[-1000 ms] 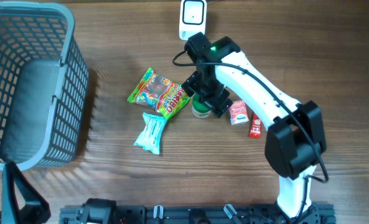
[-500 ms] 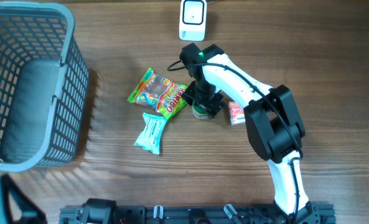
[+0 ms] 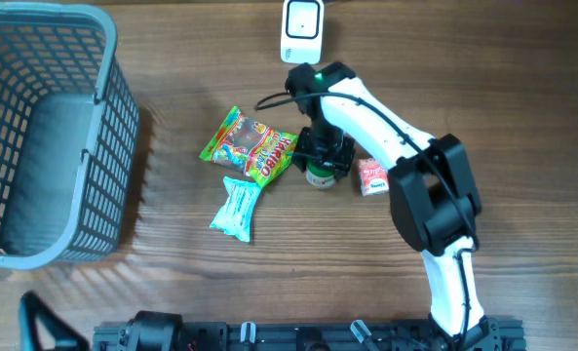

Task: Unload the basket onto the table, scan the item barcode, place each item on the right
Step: 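Lift the jar and hold its label toward the scanner, then carry the jar to the right table edge and release it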

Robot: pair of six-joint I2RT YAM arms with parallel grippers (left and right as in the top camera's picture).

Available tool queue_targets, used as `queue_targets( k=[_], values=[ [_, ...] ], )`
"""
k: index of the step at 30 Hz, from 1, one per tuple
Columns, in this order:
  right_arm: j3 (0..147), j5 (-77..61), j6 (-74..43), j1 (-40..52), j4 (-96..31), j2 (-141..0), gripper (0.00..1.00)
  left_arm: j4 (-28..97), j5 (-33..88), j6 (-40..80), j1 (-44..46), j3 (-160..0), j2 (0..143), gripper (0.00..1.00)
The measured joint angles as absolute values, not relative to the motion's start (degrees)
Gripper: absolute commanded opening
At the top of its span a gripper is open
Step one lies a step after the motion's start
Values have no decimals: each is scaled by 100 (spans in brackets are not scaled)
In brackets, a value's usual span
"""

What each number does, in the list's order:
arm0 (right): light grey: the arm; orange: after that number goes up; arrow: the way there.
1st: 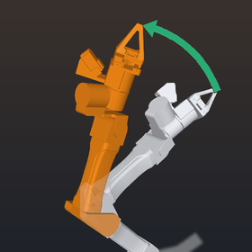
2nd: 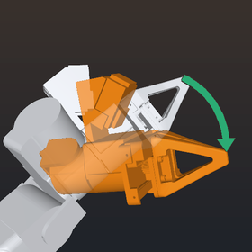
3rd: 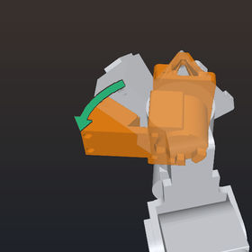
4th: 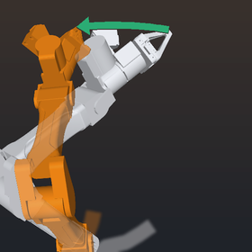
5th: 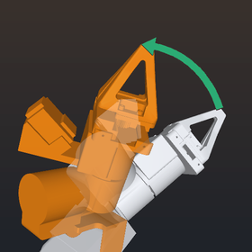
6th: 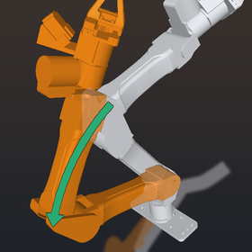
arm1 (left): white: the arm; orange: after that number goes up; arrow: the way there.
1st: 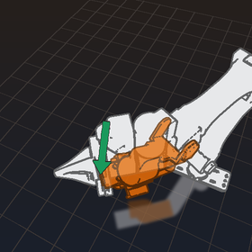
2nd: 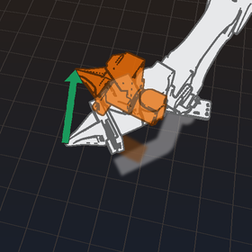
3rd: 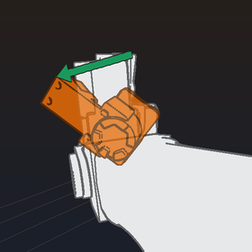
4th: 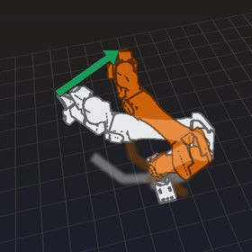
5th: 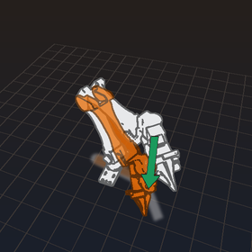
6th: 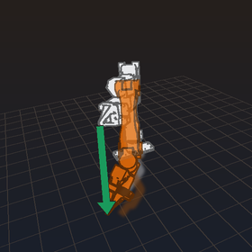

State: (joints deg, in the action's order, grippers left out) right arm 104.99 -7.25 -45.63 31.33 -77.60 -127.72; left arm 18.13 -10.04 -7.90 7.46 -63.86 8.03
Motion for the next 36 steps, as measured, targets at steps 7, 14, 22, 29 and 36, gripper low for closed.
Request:
queue_targets(
  k=[7,14,22,29,36],
  values=[
    [10672,-722,-4171,3129,-8799,-11362,64,1317,-1096,-792,746,-5537,71,100],
    [10711,-563,-3955,3129,-8943,-10372,64,1468,-1461,-790,755,-5415,71,100],
    [10715,449,-3715,3129,-7710,-10348,64,3183,-1763,-604,757,-4674,69,100],
    [10711,1564,-3127,3129,-5959,-10350,64,3240,-1400,-567,757,-3299,82,100],
    [10713,2370,-2112,3129,-4128,-10833,64,3258,-1356,-567,757,-2836,84,100]
  ],
)
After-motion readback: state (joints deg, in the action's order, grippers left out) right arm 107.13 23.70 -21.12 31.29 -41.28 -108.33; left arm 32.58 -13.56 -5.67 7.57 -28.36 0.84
